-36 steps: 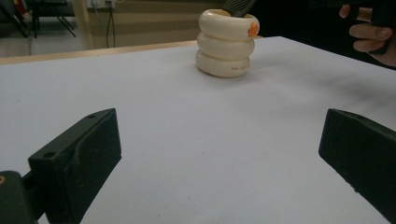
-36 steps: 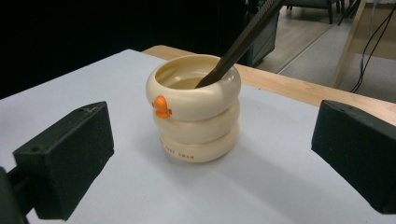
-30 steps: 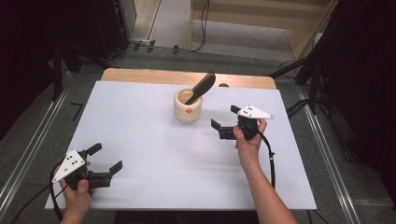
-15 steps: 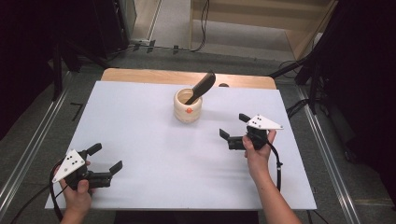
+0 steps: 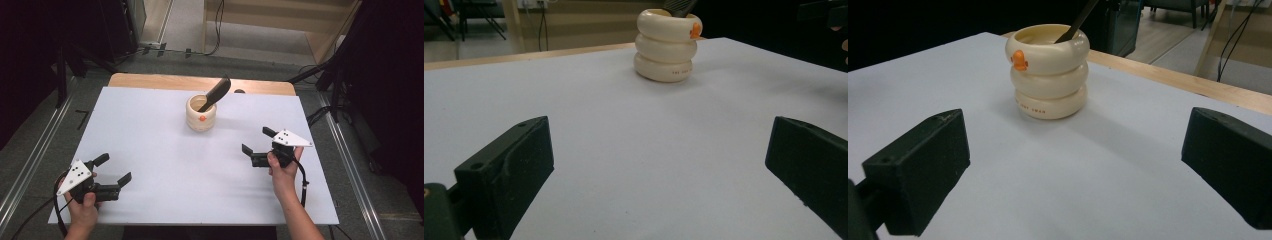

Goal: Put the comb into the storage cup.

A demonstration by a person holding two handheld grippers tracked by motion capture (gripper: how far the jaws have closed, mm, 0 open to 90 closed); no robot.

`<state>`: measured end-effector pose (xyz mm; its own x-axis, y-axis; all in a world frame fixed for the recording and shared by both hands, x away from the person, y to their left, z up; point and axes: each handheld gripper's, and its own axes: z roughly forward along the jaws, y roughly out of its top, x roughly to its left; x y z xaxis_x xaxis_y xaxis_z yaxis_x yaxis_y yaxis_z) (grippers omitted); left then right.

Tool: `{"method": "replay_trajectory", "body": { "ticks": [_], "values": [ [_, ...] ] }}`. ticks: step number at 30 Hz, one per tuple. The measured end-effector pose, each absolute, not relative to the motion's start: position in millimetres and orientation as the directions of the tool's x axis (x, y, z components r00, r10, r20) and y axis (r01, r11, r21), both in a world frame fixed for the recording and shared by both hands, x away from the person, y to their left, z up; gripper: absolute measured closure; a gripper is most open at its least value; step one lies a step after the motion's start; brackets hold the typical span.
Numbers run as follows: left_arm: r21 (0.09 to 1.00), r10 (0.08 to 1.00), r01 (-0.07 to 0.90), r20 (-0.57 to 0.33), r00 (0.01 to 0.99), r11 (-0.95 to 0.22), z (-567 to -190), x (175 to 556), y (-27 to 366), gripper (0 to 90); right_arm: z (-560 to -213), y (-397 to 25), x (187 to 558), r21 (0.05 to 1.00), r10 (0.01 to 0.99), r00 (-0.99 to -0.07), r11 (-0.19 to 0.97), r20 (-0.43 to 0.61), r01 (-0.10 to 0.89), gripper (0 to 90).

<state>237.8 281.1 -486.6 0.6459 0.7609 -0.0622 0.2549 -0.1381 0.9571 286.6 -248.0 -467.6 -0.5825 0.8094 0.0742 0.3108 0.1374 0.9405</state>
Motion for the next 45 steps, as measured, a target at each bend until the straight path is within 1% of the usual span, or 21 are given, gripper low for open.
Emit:
{"method": "replay_trajectory", "body": {
  "ticks": [5, 11, 22, 45],
  "values": [
    [0.958, 0.763, 0.261, -0.078, 0.641, -0.121, -486, 239, 283, 0.0, -471, -256, 281, 0.942, 0.811, -0.579, 0.13, 0.078, 0.308, 0.0],
    [0.957, 0.762, 0.257, -0.067, 0.644, -0.133, -487, 238, 282, 0.0, -475, -263, 273, 0.939, 0.816, -0.572, 0.124, 0.087, 0.32, 0.0],
    [0.958, 0.763, 0.256, -0.068, 0.643, -0.131, -487, 238, 282, 0.0, -478, -276, 263, 0.943, 0.82, -0.566, 0.122, 0.08, 0.31, 0.0],
    [0.958, 0.764, 0.255, -0.069, 0.641, -0.127, -486, 238, 283, 0.0, -490, -313, 237, 0.939, 0.849, -0.519, 0.094, 0.097, 0.33, 0.0]
  ]
}}
